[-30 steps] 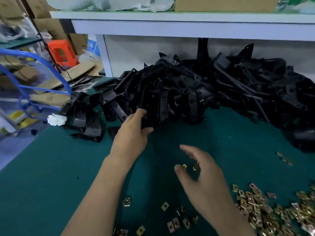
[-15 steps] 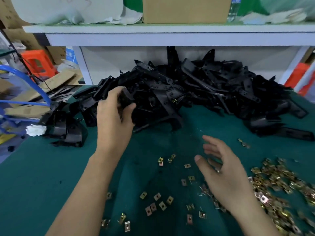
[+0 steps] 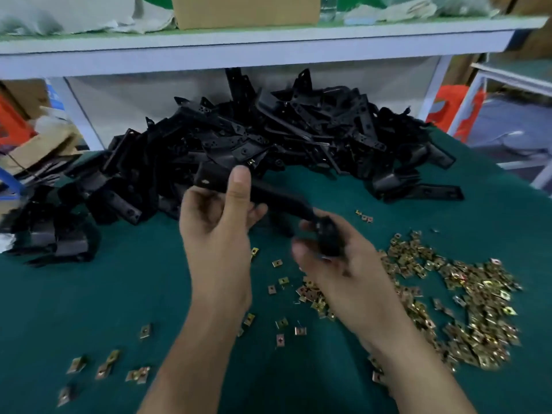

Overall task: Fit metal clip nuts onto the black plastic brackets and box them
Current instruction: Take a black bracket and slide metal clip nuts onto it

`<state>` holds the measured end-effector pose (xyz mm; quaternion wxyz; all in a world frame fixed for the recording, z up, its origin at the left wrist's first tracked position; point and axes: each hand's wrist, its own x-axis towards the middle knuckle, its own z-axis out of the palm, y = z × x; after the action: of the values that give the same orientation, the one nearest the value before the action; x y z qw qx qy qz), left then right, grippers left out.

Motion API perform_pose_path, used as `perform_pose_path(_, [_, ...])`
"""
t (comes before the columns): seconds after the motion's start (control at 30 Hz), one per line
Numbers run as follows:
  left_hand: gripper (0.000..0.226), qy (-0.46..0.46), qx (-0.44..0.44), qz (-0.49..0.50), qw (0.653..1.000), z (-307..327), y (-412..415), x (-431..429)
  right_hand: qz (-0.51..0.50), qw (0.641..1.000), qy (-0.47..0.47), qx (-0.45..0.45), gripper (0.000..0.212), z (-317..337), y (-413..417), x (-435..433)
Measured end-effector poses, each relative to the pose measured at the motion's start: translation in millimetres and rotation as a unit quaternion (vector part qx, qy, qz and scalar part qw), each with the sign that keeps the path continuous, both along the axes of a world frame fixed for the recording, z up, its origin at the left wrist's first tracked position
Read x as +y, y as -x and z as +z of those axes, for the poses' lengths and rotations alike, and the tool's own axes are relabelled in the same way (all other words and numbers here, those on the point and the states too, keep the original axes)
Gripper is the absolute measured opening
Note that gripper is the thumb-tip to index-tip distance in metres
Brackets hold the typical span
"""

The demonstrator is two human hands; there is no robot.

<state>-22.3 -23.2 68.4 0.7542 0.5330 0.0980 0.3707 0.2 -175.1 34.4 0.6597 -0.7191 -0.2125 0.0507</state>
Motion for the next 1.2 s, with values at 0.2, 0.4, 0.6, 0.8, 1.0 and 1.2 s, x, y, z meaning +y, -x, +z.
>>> perform_pose_path(0.2, [0.049,-0.011,0.165,-0.269,0.949,-24.1,-7.3,-25.1,-0.047,0.999,0.021,0.015,0.011,9.1,1.2,-8.7])
perform_pose_path(0.4, [0.043,0.114,0.195,-0.283,0.932,-43.3,-23.7,-38.9,-0.025,0.982,0.172,0.072,0.03,-1.8,2.6,-35.9])
perform_pose_path(0.6, [0.039,0.109,0.194,-0.304,0.926,-61.5,-40.1,-20.9,-0.252,0.837,0.483,0.055,0.056,-21.4,-27.1,-102.8])
perform_pose_path(0.8, [0.025,0.17,0.138,-0.359,0.907,-77.0,-41.8,-13.0,-0.252,0.822,0.51,-0.024,0.034,-41.0,-45.0,-111.4])
perform_pose_path(1.0, [0.025,0.172,0.115,-0.386,0.899,-79.8,-41.0,-11.7,-0.246,0.837,0.487,-0.043,0.019,-42.3,-51.4,-114.0])
perform_pose_path(1.2, [0.022,0.174,0.114,-0.39,0.897,-83.4,-43.2,-9.6,-0.226,0.853,0.471,-0.015,0.028,-43.8,-58.1,-114.3])
